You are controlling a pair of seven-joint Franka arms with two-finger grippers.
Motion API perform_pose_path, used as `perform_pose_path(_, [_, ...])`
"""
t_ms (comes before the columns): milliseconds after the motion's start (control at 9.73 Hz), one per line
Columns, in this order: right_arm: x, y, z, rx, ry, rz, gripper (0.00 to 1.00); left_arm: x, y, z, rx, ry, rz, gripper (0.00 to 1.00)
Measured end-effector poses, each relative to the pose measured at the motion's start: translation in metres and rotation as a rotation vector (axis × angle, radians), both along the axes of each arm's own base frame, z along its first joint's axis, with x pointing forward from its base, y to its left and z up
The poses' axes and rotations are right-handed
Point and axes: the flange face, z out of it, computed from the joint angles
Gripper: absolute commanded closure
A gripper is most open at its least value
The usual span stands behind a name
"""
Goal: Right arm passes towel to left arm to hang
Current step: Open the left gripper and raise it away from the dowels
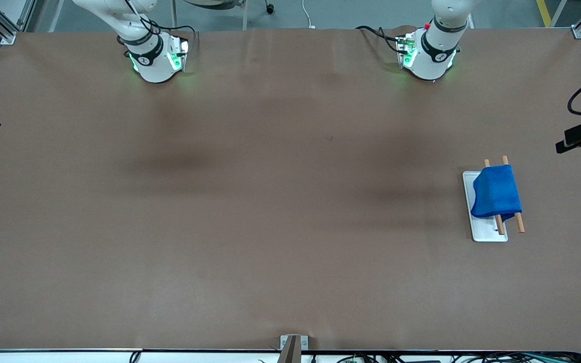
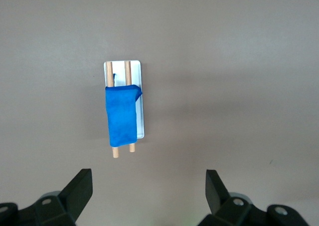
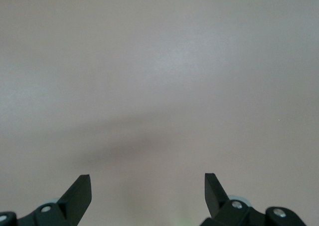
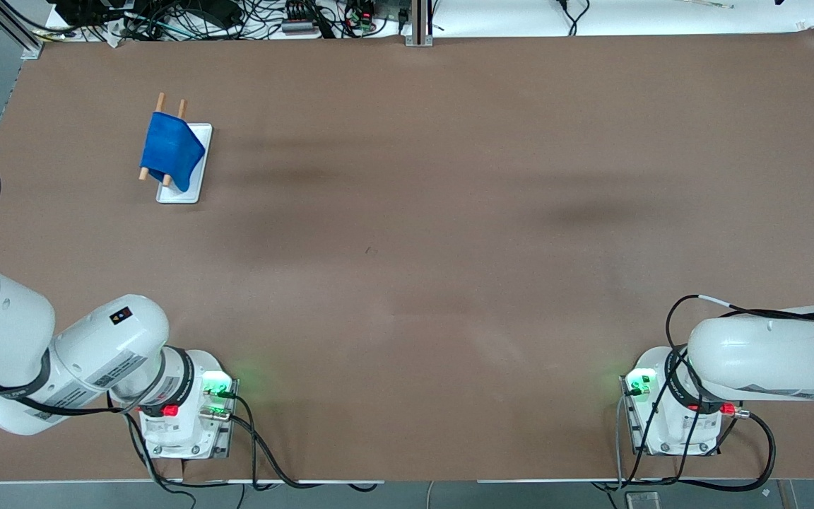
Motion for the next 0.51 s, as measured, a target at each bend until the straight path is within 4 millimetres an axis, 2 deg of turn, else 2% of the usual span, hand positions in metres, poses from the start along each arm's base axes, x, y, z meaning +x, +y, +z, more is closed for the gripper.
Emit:
perform_pose_path(205, [0.0, 0.0, 0.0, 0.0, 0.001, 0.0, 0.0, -0.02, -0.033, 0.036, 0.039, -0.049, 0.008, 0.0])
perform_pose_path(308, [0.0, 0.0, 0.0, 0.0, 0.001, 0.0, 0.0, -0.027, -0.044, 0.045, 0.052, -0.062, 0.001, 0.0])
perform_pose_path(514, [0.0, 0.0, 0.0, 0.0, 0.001, 0.0, 0.0, -0.03, -0.061, 0.045, 0.059, -0.058, -0.024, 0.0])
